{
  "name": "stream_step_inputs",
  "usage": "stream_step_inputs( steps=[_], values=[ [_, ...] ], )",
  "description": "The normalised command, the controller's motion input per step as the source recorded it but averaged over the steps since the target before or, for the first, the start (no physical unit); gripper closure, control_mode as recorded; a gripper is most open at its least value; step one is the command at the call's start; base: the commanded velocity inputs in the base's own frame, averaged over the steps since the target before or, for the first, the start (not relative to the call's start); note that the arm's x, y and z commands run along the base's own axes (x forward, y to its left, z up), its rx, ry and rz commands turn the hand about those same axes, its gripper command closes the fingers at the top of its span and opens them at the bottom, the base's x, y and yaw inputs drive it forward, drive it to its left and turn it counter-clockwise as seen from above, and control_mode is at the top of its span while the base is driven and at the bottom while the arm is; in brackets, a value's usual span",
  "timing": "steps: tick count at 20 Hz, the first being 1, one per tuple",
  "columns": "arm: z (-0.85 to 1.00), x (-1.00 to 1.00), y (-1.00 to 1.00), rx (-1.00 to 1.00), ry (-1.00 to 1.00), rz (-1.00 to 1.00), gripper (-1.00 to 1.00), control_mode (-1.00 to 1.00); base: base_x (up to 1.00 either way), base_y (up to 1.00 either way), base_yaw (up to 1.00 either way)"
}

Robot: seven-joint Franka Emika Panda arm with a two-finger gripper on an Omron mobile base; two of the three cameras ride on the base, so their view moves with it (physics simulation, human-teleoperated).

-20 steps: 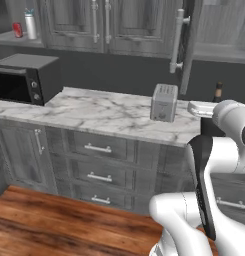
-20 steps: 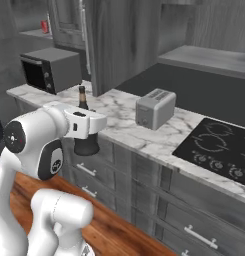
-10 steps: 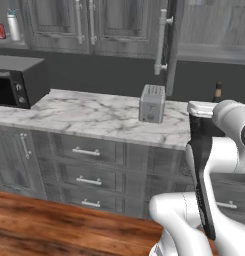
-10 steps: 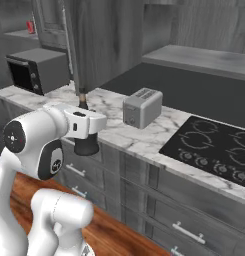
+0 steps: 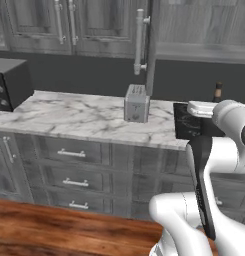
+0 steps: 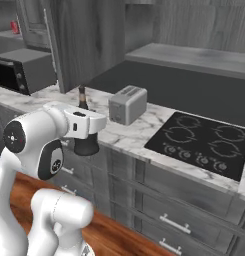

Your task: Sort all alcoholic drinks to one cabinet, and non-alcoholic drinks to the other.

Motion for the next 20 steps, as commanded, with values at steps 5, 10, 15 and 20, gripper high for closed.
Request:
stream_step_inputs(
  steps=[5,10,15,20],
  values=[
    [0.00,0.00,0.00,0.00,0.00,0.00,1.00,1.00,0.07,-0.32,-0.13],
    [0.00,0.00,0.00,0.00,0.00,0.00,1.00,1.00,0.13,-0.28,-0.14],
    [0.00,0.00,0.00,0.00,0.00,0.00,1.00,1.00,0.21,-0.25,-0.14],
    [0.00,0.00,0.00,0.00,0.00,0.00,1.00,1.00,0.28,-0.27,-0.14]
  ],
)
